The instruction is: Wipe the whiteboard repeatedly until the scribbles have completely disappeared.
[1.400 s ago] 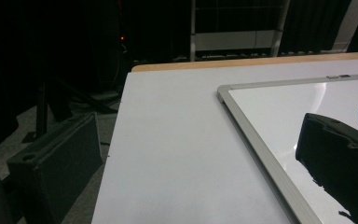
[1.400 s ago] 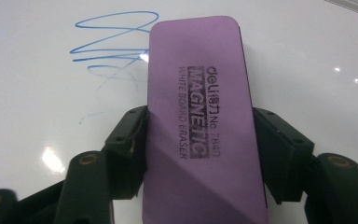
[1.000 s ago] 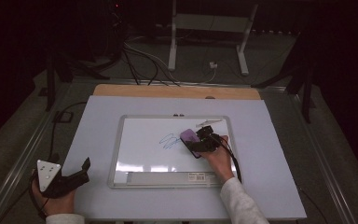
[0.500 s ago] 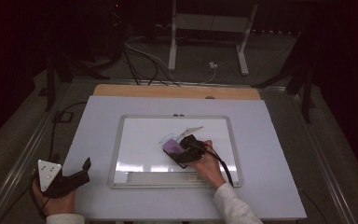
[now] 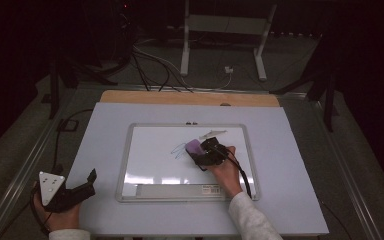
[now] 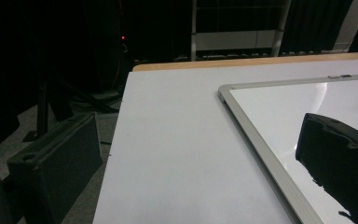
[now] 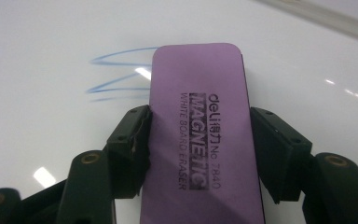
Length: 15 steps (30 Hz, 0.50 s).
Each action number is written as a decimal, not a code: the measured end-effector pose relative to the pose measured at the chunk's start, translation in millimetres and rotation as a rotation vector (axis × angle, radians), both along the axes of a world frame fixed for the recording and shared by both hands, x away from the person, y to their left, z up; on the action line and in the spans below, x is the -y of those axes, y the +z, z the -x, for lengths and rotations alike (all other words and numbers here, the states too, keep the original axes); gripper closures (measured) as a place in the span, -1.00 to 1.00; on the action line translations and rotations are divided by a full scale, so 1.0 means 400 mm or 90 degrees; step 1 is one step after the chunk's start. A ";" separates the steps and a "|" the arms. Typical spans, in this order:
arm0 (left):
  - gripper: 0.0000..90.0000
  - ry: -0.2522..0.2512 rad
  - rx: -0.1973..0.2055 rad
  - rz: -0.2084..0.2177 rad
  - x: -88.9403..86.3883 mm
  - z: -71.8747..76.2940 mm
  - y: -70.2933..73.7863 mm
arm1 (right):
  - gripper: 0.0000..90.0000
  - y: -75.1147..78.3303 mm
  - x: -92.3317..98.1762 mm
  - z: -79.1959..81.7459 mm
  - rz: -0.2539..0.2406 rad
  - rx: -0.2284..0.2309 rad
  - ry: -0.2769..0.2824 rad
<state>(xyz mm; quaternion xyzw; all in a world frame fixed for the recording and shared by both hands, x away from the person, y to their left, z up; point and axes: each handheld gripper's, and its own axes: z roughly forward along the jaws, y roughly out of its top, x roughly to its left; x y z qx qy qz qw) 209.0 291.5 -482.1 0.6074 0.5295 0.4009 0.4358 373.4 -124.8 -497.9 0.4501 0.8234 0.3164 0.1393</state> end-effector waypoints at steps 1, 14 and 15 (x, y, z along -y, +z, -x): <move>-0.98 0.000 0.000 0.000 0.000 0.000 0.000 | -0.08 0.000 0.009 -0.006 0.001 0.000 -0.018; -0.98 -0.001 -0.003 -0.005 0.004 -0.002 -0.001 | -0.08 -0.001 -0.065 0.017 -0.008 -0.007 0.025; -0.98 -0.002 -0.003 -0.004 0.004 -0.002 -0.001 | -0.08 0.000 -0.077 0.024 -0.009 -0.010 0.045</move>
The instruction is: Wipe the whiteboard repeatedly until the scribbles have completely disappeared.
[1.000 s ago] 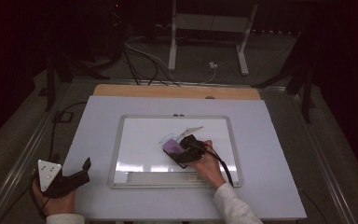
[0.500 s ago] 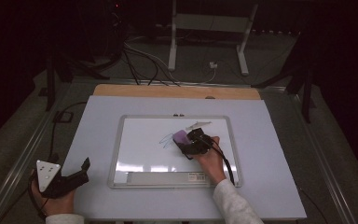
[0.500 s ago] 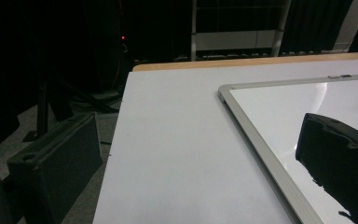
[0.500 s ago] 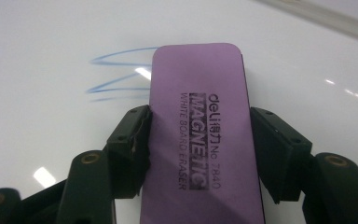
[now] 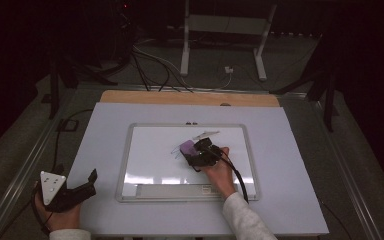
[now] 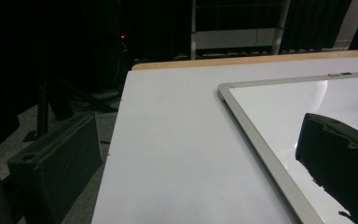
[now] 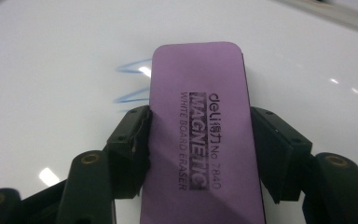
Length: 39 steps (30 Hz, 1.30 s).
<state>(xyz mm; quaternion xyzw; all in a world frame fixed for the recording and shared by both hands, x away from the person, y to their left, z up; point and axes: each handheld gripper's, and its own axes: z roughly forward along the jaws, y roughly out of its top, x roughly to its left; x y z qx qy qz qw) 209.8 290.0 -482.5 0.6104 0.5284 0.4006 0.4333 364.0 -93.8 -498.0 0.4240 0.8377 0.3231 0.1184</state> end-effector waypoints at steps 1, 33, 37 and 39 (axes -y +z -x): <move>-0.98 0.000 -0.001 0.000 0.000 0.000 0.000 | -0.08 0.000 -0.012 0.006 0.000 0.000 0.025; -0.98 0.000 -0.004 -0.001 0.002 -0.001 -0.004 | -0.08 0.009 -0.046 -0.017 0.015 -0.029 0.104; -0.98 0.000 -0.001 0.000 0.001 0.000 -0.003 | -0.08 0.009 -0.034 -0.037 0.016 -0.029 0.046; -0.98 0.001 -0.001 0.001 -0.001 0.001 -0.002 | -0.08 0.009 -0.027 -0.044 0.020 -0.029 0.016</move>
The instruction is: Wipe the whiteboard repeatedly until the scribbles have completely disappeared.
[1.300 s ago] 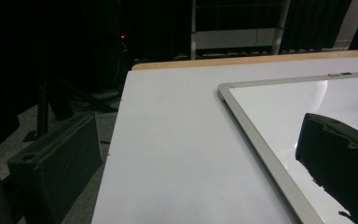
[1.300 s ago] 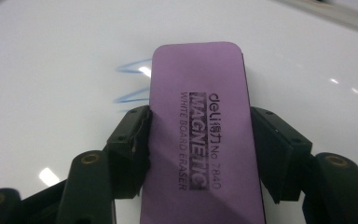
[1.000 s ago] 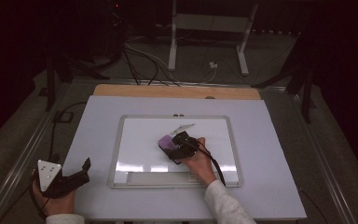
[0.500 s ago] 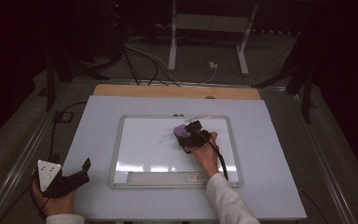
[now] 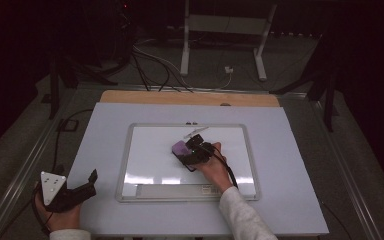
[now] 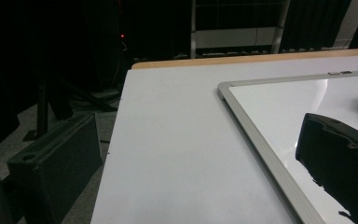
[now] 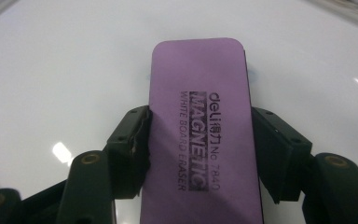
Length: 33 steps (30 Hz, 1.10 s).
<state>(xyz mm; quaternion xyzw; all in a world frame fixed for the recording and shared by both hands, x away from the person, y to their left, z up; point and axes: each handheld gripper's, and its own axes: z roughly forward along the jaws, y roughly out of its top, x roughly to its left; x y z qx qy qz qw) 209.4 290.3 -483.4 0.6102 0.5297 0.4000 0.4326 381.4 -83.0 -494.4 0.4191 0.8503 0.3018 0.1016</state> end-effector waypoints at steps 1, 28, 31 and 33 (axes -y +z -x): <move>-0.98 0.000 -0.001 0.001 -0.001 0.000 0.000 | -0.08 0.000 0.006 -0.006 0.002 0.000 -0.026; -0.98 0.002 0.005 0.008 -0.003 0.002 0.004 | -0.08 0.000 -0.074 0.008 0.011 0.009 0.025; -0.98 0.002 0.004 0.009 -0.003 0.002 0.004 | -0.08 -0.002 -0.065 0.001 0.015 0.016 -0.004; -0.98 0.002 0.004 0.010 -0.003 0.003 0.004 | -0.08 -0.002 -0.055 -0.008 0.021 0.021 -0.030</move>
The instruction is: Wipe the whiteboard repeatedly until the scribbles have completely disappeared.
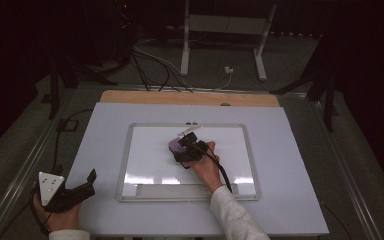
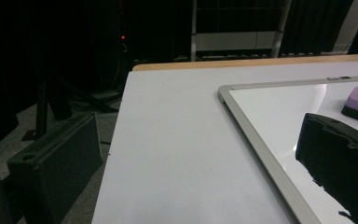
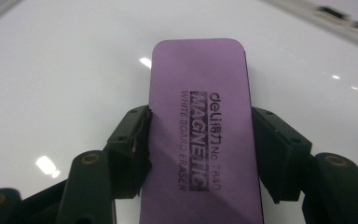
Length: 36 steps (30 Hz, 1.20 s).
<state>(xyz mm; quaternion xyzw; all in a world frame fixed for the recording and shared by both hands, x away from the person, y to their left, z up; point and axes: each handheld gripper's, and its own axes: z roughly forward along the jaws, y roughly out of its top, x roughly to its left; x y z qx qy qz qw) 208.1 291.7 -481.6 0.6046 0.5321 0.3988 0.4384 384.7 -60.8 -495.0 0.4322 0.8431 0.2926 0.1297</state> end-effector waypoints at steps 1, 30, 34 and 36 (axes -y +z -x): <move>-0.98 0.000 0.001 0.000 0.000 0.000 0.000 | -0.08 0.000 0.007 -0.005 -0.002 -0.002 -0.016; -0.98 0.001 0.000 0.001 -0.001 0.000 -0.001 | -0.08 -0.002 -0.011 -0.008 -0.014 -0.006 0.019; -0.98 0.001 0.000 0.002 -0.003 0.000 -0.001 | -0.08 -0.002 0.032 -0.037 -0.013 -0.005 -0.054; -0.98 0.001 0.000 0.002 -0.004 0.001 0.000 | -0.08 -0.003 0.057 -0.049 -0.013 -0.004 -0.093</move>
